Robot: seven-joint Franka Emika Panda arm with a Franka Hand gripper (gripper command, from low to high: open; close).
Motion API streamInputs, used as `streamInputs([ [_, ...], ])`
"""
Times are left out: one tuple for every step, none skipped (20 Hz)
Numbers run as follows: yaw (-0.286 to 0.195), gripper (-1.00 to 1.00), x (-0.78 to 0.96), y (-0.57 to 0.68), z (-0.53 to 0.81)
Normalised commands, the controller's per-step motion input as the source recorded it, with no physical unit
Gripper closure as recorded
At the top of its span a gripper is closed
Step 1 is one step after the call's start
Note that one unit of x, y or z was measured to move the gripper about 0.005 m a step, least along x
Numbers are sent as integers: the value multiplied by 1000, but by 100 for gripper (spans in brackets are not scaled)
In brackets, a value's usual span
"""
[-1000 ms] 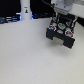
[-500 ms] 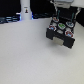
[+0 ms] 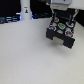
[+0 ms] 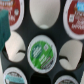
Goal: Open the kcup holder, insert the kcup into the holder, and close the kcup holder
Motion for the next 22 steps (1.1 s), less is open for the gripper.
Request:
streamInputs([
  [16, -100, 686, -343, 94],
  [13, -100, 697, -337, 71],
  [7, -100, 729, -317, 49],
  [3, -100, 746, -289, 29],
  [0, -100, 777, -260, 20],
  [0, -100, 803, -217, 0],
  [0, -100, 851, -180, 9],
  [0, -100, 874, -131, 0],
  [0, -100, 917, -37, 0],
  [0, -100, 906, -3, 0],
  [0, -100, 906, 0, -6],
  [0, -100, 889, 0, -66],
  [19, -100, 843, 0, -123],
  [42, -100, 777, 3, -177],
  [80, -100, 657, 69, -271],
  [131, -100, 520, 106, -311],
  [168, -100, 429, 166, -360],
  [205, -100, 334, 77, -369],
  [237, -100, 231, 0, -337],
  [254, -100, 166, 0, -346],
  [256, -100, 37, 0, -346],
  [270, -100, 0, -14, -289],
])
